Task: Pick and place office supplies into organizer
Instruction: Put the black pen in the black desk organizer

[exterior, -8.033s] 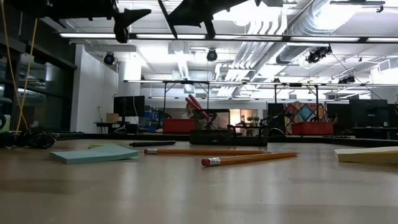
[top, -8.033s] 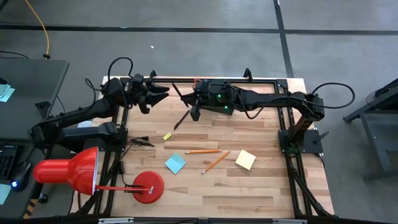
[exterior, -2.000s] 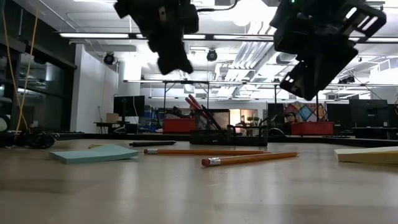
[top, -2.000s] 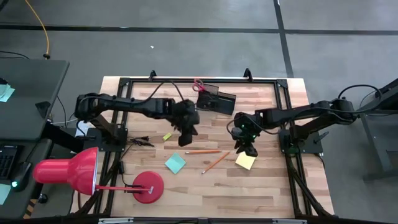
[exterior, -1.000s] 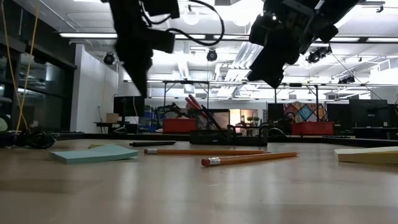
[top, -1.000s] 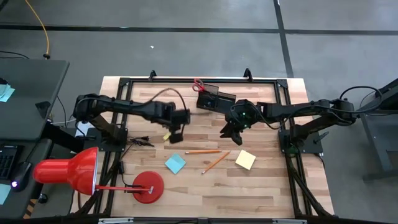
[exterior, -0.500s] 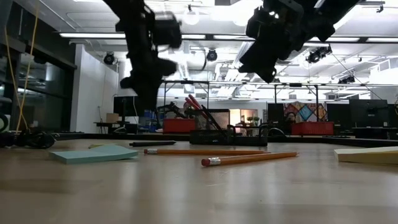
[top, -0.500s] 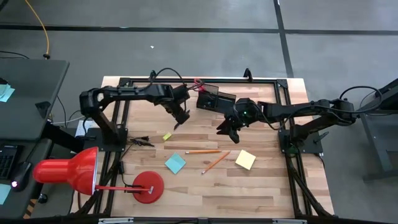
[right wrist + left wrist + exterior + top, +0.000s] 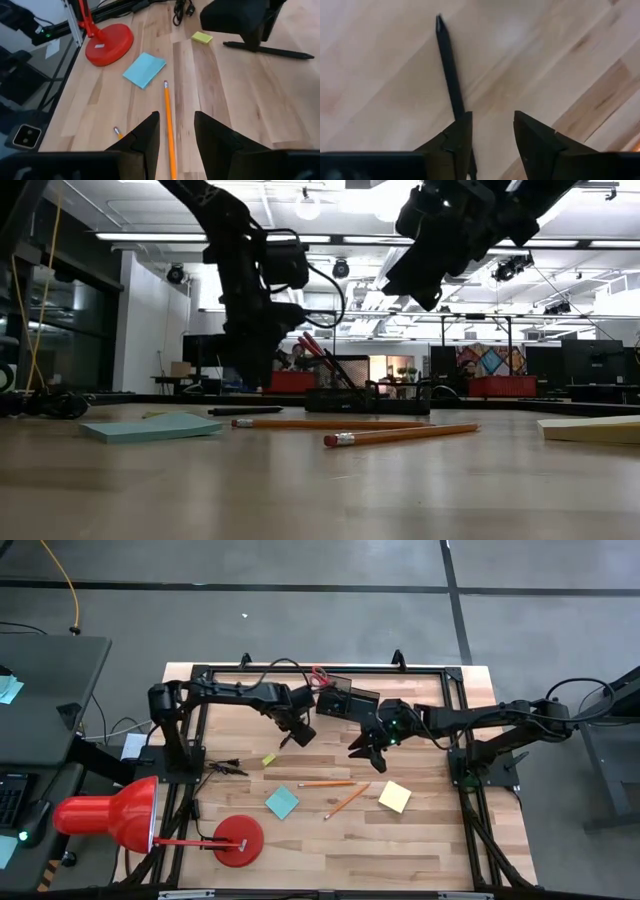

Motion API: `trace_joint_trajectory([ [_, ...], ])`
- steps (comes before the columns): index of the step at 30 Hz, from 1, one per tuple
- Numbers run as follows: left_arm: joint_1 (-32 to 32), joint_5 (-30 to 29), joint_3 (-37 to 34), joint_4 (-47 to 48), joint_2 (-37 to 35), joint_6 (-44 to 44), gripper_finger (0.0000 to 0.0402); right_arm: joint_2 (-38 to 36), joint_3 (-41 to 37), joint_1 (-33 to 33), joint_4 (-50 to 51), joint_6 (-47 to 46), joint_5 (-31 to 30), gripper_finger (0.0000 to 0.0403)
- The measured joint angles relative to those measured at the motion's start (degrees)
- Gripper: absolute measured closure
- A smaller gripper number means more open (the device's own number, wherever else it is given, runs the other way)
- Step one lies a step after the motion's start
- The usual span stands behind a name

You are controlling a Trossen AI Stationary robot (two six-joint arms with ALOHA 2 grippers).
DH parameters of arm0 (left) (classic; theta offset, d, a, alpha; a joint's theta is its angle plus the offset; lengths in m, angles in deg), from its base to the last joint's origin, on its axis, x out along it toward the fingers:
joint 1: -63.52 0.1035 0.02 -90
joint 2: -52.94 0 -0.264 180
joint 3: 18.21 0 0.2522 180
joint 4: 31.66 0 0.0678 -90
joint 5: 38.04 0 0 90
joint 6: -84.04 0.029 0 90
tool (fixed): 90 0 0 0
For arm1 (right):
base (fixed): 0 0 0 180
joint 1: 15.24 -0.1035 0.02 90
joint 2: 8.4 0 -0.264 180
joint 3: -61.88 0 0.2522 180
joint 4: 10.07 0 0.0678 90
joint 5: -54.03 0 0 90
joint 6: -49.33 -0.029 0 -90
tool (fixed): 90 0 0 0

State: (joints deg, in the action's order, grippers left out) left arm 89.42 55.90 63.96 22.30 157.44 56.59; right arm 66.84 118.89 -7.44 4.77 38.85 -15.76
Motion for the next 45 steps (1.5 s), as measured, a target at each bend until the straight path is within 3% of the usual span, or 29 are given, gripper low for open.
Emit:
trace_joint_trajectory([
  [14,0.0,-4.6,0.0,0.3,0.8,1.6,0.0289,0.0,0.0,-1.7,0.9,1.2,-3.5,0.0290],
  [23,0.0,-1.7,0.1,0.2,4.2,1.3,0.0289,0.0,0.0,-1.7,0.9,1.9,-3.3,0.0290],
  [45,0.0,-3.5,0.0,-0.3,4.6,0.6,0.0289,0.0,0.0,-1.3,0.8,0.0,-1.4,0.0290],
])
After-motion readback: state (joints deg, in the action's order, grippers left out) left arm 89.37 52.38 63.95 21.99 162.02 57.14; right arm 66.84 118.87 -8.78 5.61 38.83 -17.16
